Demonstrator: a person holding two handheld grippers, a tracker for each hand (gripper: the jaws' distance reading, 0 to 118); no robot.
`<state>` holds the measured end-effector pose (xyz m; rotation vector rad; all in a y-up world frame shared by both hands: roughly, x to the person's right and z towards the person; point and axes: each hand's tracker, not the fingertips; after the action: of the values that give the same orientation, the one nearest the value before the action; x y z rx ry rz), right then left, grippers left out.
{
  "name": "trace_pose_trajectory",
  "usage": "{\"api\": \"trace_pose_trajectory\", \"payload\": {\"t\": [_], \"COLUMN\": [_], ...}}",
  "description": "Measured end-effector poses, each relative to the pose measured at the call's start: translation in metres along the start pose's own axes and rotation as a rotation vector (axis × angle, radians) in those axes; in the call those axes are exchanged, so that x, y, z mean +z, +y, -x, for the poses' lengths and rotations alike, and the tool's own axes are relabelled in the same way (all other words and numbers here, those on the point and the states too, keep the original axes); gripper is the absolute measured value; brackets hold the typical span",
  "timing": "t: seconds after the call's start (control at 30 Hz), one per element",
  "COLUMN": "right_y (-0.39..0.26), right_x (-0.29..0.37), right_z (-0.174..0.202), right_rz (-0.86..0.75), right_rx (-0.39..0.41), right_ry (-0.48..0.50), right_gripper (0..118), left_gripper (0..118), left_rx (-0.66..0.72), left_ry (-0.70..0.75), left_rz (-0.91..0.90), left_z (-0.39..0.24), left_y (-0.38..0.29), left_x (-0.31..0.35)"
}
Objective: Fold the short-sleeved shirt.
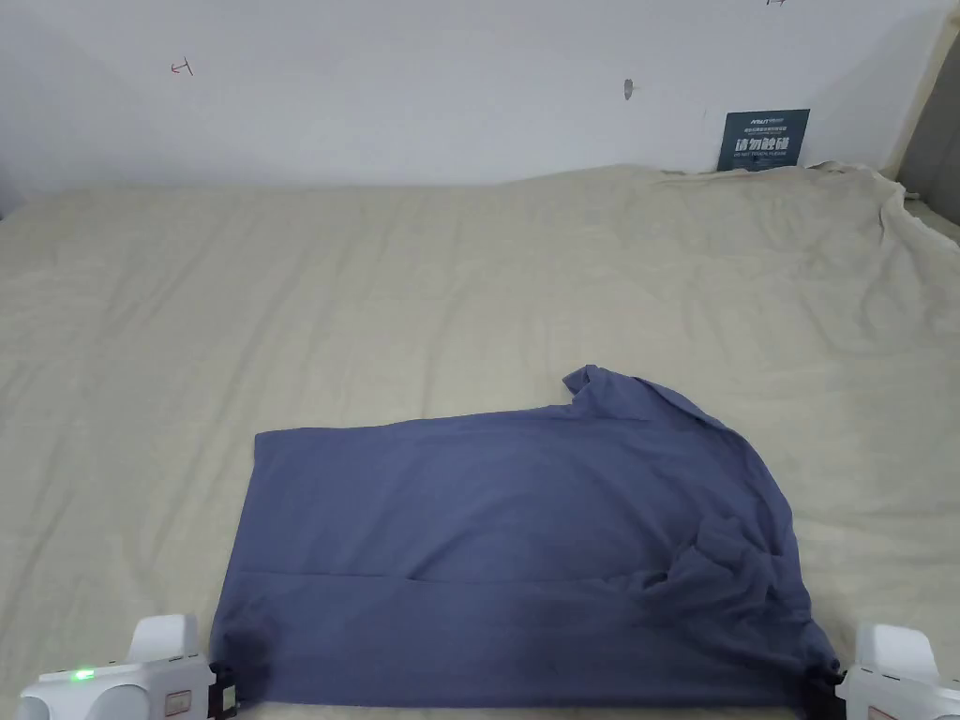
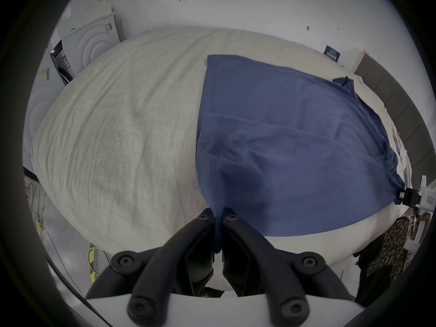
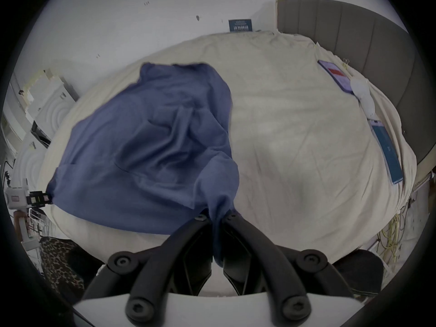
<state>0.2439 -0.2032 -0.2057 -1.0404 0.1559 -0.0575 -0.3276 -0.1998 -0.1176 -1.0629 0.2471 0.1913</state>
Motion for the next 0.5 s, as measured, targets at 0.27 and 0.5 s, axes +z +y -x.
{"api": "trace_pose_trajectory", "payload": {"t": [0.27, 0.5], "right_y": [0.008, 0.046], "right_x": [0.021, 0.086], "right_z": [0.011, 0.021], "right_rz": [-0.037, -0.304], "right_rx": [0.043, 0.096], "right_ry": [-0.033, -0.006], "right_gripper": [16, 95], "left_gripper": [27, 109], "left_rx": [0.020, 0.069], "left_ry": [0.046, -0.003], "left_rz": [0.000, -0.242], "left_z": [-0.011, -0.023], "left_y": [0.005, 0.031], "left_x": [0.008, 0.076]}}
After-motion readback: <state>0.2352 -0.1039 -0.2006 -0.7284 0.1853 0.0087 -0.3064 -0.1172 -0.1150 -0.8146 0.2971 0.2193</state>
